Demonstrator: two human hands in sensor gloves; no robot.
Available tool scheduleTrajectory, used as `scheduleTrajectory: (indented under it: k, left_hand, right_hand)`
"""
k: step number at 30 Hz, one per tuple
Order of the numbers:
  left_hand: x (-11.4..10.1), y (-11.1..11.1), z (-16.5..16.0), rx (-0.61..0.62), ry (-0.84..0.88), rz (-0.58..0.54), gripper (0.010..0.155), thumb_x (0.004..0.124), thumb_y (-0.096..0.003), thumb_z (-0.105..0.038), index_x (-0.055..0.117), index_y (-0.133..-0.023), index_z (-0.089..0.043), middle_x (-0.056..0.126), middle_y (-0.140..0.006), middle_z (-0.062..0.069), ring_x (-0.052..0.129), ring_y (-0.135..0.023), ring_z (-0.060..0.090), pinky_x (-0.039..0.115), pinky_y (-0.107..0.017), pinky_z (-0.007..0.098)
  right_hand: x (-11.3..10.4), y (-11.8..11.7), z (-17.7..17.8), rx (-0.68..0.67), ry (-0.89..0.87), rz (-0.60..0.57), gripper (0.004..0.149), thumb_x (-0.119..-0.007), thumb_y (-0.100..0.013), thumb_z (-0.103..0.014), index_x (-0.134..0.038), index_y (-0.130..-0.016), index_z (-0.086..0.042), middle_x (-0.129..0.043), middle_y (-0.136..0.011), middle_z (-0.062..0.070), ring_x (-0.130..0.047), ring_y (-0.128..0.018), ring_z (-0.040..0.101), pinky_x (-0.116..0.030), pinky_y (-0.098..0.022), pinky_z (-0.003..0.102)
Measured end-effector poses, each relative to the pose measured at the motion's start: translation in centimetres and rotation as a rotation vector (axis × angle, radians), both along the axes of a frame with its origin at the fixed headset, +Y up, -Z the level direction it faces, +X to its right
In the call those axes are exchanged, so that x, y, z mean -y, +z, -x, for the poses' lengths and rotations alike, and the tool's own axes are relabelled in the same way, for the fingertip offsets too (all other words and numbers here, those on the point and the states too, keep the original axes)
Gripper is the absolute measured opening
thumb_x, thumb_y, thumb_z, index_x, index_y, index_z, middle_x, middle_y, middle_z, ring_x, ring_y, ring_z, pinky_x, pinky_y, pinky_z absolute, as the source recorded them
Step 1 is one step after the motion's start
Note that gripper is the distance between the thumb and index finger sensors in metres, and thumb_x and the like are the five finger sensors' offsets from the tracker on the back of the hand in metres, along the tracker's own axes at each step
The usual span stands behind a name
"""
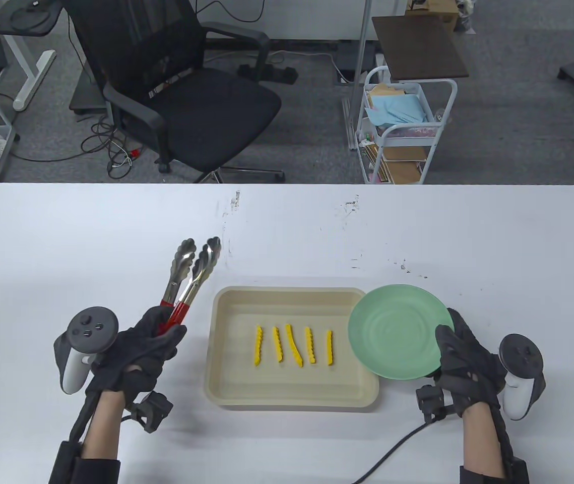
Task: Hold plate and receive fries gripped by tongs from baking tray
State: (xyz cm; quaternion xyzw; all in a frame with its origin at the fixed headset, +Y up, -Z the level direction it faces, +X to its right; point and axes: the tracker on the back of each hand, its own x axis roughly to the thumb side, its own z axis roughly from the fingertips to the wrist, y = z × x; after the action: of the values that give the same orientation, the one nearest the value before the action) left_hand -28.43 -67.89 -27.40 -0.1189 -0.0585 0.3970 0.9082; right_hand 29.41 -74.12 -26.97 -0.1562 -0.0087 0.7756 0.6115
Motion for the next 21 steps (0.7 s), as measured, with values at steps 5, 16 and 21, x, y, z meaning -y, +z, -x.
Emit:
scheduleTrajectory:
  k: [5, 16, 21]
  left_hand:
    - [-0.9, 1.6, -2.8, 0.037, -0.312, -0.076, 0.092, 0.069, -0.0566, -0.062, 0.012, -0.112, -0.014, 0.08, -0.089, 0.018, 0.095, -0.033, 0.009, 0.081, -0.03, 0.05]
    - [0.0, 3.4, -6.8, 0.118, -0.741, -0.038, 0.081, 0.077, -0.0524, -0.065, 0.062, -0.106, -0.005, 0.096, -0.07, 0.004, 0.099, -0.025, 0.007, 0.085, -0.027, 0.048]
    - [0.1, 3.4, -7.1, 0.114, -0.767, -0.029, 0.077, 0.08, -0.0518, -0.062, 0.066, -0.105, -0.009, 0.099, -0.07, 0.003, 0.101, -0.026, 0.008, 0.085, -0.029, 0.048]
  right_hand:
    - [0.0, 0.0, -0.1, 0.002, 0.0, 0.0, 0.057, -0.066, -0.051, -0.033, -0.05, -0.101, -0.01, -0.082, -0.075, 0.015, -0.101, -0.011, 0.02, -0.085, -0.002, 0.029]
    - [0.0, 0.0, -0.1, 0.002, -0.001, 0.002, 0.057, -0.066, -0.051, -0.033, -0.049, -0.101, -0.01, -0.082, -0.075, 0.015, -0.101, -0.011, 0.02, -0.085, -0.002, 0.029]
    - [0.1, 0.0, -0.1, 0.001, 0.002, 0.002, 0.057, -0.066, -0.051, -0.033, -0.049, -0.101, -0.01, -0.081, -0.075, 0.015, -0.101, -0.011, 0.02, -0.085, -0.002, 0.029]
